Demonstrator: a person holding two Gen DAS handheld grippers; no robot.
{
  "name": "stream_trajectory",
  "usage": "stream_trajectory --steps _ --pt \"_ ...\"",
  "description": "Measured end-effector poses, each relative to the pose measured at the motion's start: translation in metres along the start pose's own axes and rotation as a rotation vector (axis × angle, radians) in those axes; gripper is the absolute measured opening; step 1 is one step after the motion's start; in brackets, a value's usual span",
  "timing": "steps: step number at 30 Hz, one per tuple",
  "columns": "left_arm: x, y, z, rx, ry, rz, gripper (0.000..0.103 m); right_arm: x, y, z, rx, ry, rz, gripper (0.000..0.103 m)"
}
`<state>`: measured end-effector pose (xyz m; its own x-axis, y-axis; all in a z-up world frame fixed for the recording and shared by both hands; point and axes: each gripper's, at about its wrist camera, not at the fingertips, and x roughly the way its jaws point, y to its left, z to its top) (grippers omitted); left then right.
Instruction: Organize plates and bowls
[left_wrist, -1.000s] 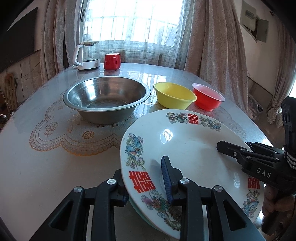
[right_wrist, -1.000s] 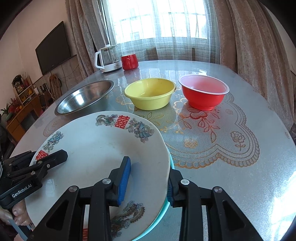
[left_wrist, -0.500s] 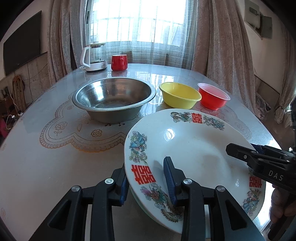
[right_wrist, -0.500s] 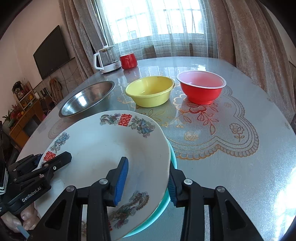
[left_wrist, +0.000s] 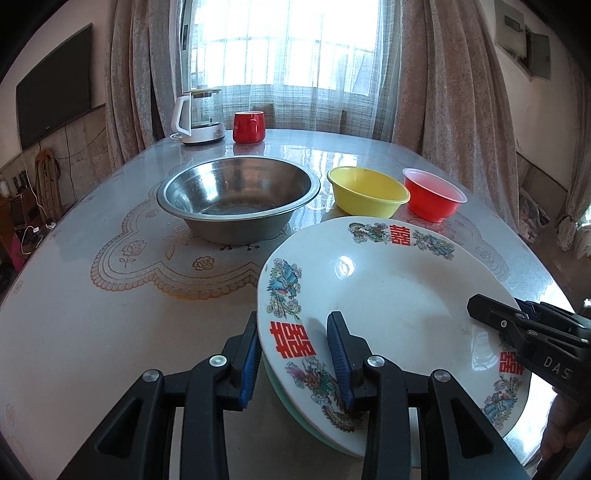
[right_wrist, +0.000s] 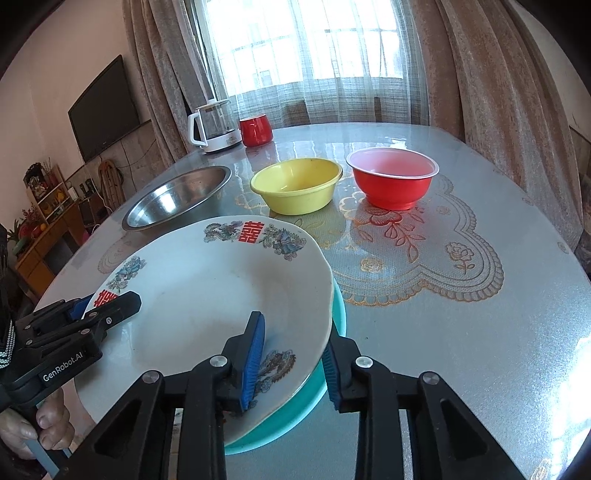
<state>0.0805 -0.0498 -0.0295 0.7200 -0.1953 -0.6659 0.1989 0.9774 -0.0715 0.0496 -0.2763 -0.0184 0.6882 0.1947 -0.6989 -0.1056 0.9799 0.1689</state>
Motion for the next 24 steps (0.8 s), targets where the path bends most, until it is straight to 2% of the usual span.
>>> stream_trajectory --steps 5,12,24 --pt "-0.002 0.001 0.003 -0.016 0.01 0.006 0.037 0.0 0.001 0.001 0.001 0.004 -0.01 0.03" --pt "-0.02 0.007 0.007 -0.044 -0.026 0.027 0.037 -0.006 -0.001 0.003 0.018 0.016 -0.006 0.035" --pt "-0.053 0.038 -0.005 -0.106 -0.046 0.111 0.037 -0.028 0.002 0.011 0.028 -0.041 -0.035 0.041"
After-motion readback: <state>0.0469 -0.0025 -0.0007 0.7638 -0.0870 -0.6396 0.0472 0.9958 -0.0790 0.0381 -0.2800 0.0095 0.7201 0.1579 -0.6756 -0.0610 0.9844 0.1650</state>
